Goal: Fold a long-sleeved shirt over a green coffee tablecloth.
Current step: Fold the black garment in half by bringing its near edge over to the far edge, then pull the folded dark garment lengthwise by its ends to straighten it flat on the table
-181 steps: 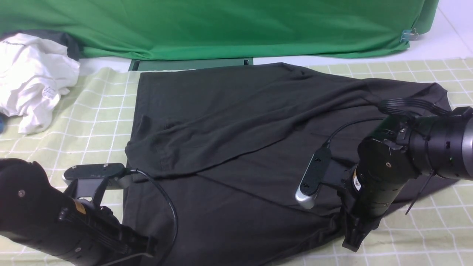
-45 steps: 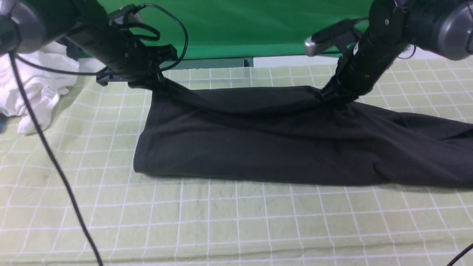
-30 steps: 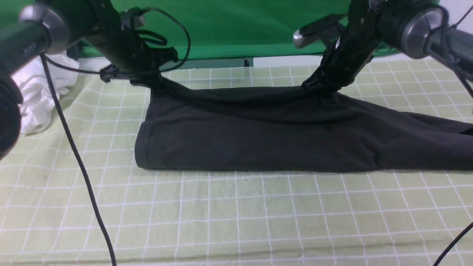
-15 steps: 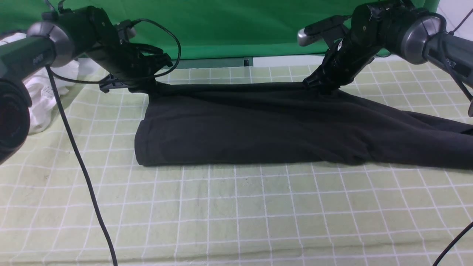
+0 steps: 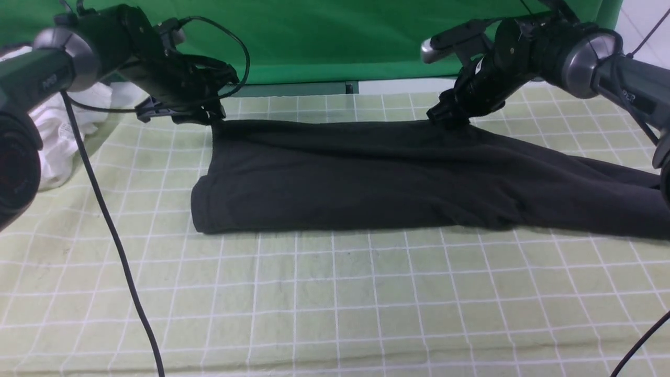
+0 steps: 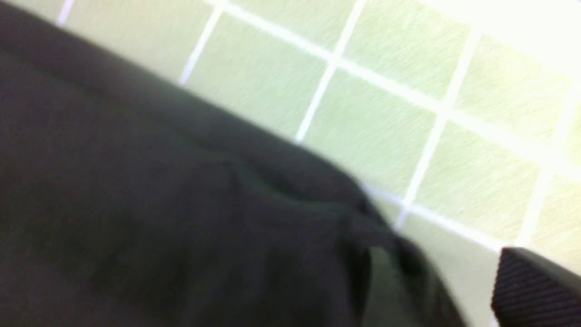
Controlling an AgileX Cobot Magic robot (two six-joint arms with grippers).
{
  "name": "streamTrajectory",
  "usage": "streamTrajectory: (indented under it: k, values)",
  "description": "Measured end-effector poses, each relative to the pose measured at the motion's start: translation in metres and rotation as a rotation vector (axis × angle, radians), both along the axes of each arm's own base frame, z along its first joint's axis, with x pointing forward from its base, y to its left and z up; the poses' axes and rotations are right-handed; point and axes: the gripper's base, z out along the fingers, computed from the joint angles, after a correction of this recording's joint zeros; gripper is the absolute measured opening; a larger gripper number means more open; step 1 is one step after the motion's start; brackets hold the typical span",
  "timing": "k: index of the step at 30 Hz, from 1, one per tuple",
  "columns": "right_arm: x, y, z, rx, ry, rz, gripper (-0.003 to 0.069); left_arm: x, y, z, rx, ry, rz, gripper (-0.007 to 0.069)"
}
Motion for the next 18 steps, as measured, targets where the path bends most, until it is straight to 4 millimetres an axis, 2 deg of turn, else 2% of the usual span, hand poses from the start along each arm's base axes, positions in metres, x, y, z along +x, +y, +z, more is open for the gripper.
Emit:
streamTrajectory:
  k: [3, 4, 5, 7, 8, 11, 13, 14, 15, 16, 18]
  values:
    - [0.005, -0.006, 0.024, -0.026, -0.022, -0.003, 0.0358, 0.006, 0.009, 0.030, 0.000, -0.039, 0.000, 0.0366]
    - [0.006, -0.009, 0.035, -0.035, -0.020, -0.009, 0.0359, 0.008, 0.012, 0.047, 0.000, -0.071, 0.000, 0.0402]
    - [0.006, -0.010, 0.037, -0.038, -0.019, -0.010, 0.0360, 0.008, 0.012, 0.047, 0.000, -0.071, 0.000, 0.0402]
    - [0.005, -0.016, 0.054, -0.059, -0.003, -0.019, 0.0360, 0.011, 0.014, 0.065, 0.000, -0.110, -0.003, 0.0433]
    - [0.002, -0.023, 0.071, -0.088, 0.031, -0.035, 0.0358, 0.011, 0.013, 0.085, -0.013, -0.151, -0.010, 0.0452]
    - [-0.003, -0.037, 0.094, -0.123, 0.053, -0.060, 0.0316, 0.010, 0.009, 0.102, -0.046, -0.173, -0.028, 0.0461]
    - [-0.005, -0.051, 0.116, -0.129, 0.022, -0.090, 0.0223, 0.008, 0.005, 0.109, -0.073, -0.176, -0.057, 0.0460]
    - [-0.007, -0.060, 0.127, -0.124, 0.003, -0.109, 0.0132, 0.006, 0.003, 0.110, -0.091, -0.164, -0.079, 0.0455]
    - [-0.008, -0.062, 0.129, -0.124, -0.001, -0.111, 0.0119, 0.006, 0.002, 0.110, -0.093, -0.161, -0.083, 0.0454]
    - [-0.009, -0.068, 0.136, -0.122, -0.012, -0.125, 0.0069, 0.005, 0.001, 0.110, -0.105, -0.148, -0.099, 0.0448]
    - [-0.017, -0.083, 0.157, -0.111, -0.043, -0.159, 0.0012, 0.001, -0.004, 0.108, -0.127, -0.110, -0.150, 0.0416]
